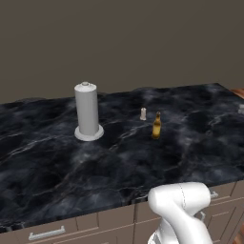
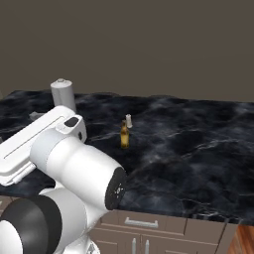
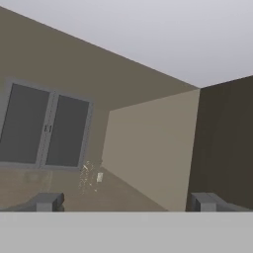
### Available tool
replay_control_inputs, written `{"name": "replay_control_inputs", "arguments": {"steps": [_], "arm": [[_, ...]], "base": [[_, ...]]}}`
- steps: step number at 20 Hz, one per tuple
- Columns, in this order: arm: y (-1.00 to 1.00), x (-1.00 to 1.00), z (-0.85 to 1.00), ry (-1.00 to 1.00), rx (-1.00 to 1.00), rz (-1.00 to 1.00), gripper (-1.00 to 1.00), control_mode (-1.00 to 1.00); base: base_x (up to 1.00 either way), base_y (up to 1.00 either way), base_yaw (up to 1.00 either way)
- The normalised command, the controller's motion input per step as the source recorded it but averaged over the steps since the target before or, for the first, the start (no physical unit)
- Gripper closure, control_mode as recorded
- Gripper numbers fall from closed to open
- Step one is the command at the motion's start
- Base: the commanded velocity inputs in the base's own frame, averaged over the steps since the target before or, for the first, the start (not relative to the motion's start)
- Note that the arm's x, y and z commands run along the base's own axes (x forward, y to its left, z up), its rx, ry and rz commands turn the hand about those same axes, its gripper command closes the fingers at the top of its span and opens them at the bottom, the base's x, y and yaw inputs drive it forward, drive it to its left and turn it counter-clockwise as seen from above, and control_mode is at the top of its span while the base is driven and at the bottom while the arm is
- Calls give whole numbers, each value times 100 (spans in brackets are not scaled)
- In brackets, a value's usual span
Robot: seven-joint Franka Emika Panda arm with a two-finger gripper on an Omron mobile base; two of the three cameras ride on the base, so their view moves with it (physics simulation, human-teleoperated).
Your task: Open the cabinet directly in front. Then move the beer and the mug to the dining counter with the candle on it.
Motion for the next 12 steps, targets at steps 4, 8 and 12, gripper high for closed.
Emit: {"name": "replay_control_inputs", "arguments": {"steps": [4,8,12], "arm": [[0,0,0,0,0,0,-100,100],[0,0,0,0,0,0,-100,100],[0,0,0,0,0,0,-100,100]], "base": [[-4,-28,-6],[-34,-44,-7],[-57,-53,-4]]}}
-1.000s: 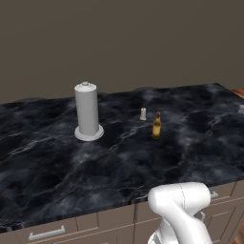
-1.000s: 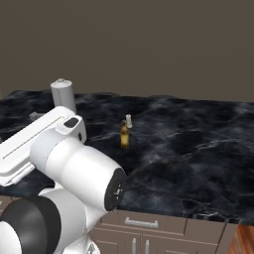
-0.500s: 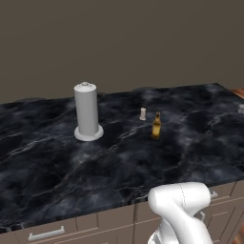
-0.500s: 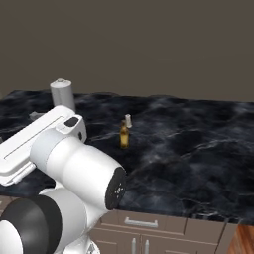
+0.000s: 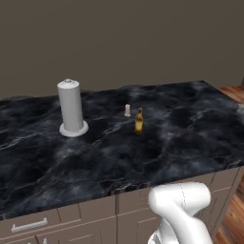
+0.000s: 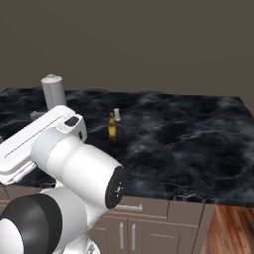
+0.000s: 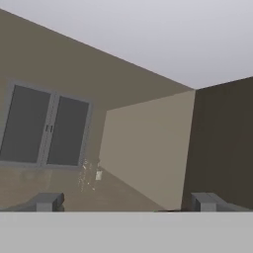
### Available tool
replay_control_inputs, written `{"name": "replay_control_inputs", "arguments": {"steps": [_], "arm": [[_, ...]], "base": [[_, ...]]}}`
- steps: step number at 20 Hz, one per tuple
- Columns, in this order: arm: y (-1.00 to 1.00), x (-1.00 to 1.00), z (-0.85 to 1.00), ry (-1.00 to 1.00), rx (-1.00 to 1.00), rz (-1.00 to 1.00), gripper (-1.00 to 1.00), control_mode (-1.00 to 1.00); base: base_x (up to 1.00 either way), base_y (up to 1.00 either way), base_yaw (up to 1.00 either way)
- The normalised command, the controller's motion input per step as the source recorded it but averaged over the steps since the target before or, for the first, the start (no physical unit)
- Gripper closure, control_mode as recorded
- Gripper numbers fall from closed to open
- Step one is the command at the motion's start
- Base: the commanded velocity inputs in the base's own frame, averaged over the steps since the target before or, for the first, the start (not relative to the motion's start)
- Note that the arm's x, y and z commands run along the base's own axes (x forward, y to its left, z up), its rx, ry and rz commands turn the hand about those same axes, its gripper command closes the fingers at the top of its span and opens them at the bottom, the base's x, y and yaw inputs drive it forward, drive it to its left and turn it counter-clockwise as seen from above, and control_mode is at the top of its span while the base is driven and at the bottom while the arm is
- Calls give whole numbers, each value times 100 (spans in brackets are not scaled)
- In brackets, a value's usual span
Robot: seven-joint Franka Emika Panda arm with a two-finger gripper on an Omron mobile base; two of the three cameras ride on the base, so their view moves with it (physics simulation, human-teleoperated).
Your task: Open the cabinet directly in front. Then move the beer and the mug to the dining counter with the candle on it.
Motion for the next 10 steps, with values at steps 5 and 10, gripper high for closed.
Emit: {"name": "replay_control_inputs", "arguments": {"steps": [5,10], "arm": [[0,0,0,0,0,0,-100,100],[0,0,0,0,0,0,-100,100]], "base": [[-38,-44,-10],[0,-19,-29]]}}
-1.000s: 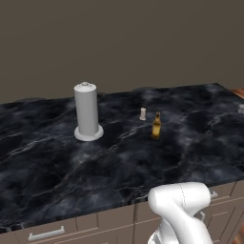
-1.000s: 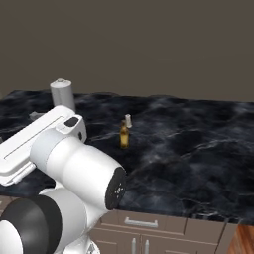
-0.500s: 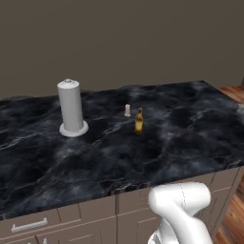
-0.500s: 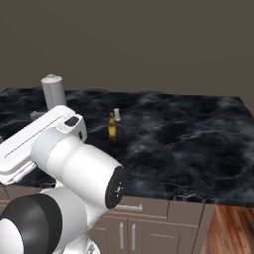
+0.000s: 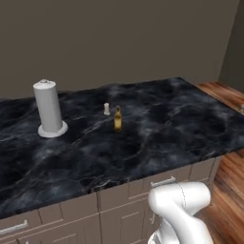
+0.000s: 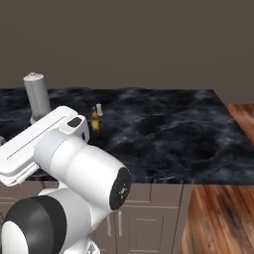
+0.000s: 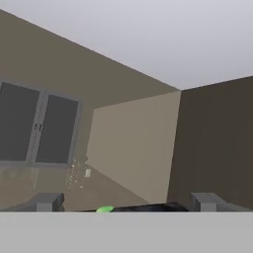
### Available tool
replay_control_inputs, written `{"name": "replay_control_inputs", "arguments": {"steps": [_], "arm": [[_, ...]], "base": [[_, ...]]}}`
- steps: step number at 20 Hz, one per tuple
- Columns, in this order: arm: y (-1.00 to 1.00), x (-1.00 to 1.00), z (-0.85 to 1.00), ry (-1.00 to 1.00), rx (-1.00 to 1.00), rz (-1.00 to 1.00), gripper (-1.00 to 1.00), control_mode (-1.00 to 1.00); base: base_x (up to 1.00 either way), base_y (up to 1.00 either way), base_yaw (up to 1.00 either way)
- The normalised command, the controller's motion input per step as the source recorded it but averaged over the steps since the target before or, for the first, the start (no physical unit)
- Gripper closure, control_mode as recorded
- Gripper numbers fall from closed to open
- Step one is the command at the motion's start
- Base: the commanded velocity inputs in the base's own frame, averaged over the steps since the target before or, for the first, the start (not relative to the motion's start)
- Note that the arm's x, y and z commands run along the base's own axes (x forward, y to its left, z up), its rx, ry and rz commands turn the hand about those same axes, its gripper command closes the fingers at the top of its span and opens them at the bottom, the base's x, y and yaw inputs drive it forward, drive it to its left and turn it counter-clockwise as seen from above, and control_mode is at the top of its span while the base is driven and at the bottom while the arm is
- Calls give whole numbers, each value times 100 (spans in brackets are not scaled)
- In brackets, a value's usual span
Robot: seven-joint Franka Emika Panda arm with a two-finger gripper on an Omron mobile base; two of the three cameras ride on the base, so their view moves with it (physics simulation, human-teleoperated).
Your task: Open the cabinet directly in front. Then move the beer and the mug to the dining counter with the candle on it.
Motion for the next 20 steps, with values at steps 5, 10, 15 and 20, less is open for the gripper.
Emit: {"name": "replay_control_inputs", "arguments": {"steps": [5,10,15,20], "arm": [[0,0,0,0,0,0,-100,100],[0,0,0,0,0,0,-100,100],[0,0,0,0,0,0,-100,100],[0,0,0,0,0,0,-100,100]], "base": [[14,-9,-45],[17,-13,-52],[9,-24,-56],[14,-17,-59]]}}
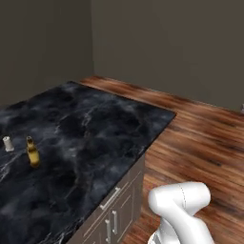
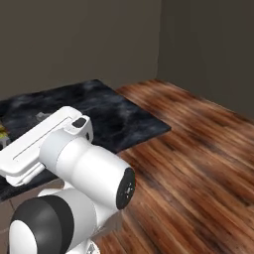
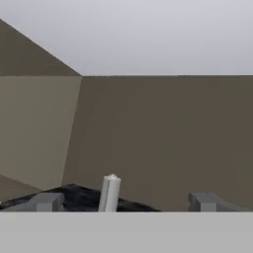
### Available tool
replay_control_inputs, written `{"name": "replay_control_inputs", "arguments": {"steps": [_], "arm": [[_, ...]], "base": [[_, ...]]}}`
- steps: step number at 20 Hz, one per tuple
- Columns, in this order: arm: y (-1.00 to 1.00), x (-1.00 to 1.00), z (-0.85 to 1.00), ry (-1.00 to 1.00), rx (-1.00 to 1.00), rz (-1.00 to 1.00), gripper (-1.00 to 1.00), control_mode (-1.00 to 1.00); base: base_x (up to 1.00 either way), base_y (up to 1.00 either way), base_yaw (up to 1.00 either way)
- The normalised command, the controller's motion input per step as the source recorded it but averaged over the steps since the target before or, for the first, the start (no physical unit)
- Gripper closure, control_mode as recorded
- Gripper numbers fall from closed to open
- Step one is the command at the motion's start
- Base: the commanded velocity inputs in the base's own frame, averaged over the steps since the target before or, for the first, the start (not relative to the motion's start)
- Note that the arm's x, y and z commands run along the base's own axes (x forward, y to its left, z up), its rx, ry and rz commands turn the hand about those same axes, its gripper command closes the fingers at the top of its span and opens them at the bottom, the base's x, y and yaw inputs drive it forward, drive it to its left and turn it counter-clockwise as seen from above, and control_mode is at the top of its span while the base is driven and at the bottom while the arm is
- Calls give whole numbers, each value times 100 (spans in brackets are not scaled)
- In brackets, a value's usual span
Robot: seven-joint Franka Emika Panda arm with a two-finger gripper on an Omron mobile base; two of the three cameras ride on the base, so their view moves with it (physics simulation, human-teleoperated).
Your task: Open the cabinet directly in front. Then move the beer and the mug to the dining counter with the candle on it.
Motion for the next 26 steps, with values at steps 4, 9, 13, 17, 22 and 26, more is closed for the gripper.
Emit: {"name": "replay_control_inputs", "arguments": {"steps": [4,9,13,17,22,26], "arm": [[0,0,0,0,0,0,-100,100],[0,0,0,0,0,0,-100,100],[0,0,0,0,0,0,-100,100],[0,0,0,0,0,0,-100,100],[0,0,0,0,0,0,-100,100],[0,0,0,0,0,0,-100,100]], "base": [[19,-10,-60],[22,-8,-61],[23,-9,-61],[21,-6,-60],[20,-4,-58],[19,0,-55]]}}
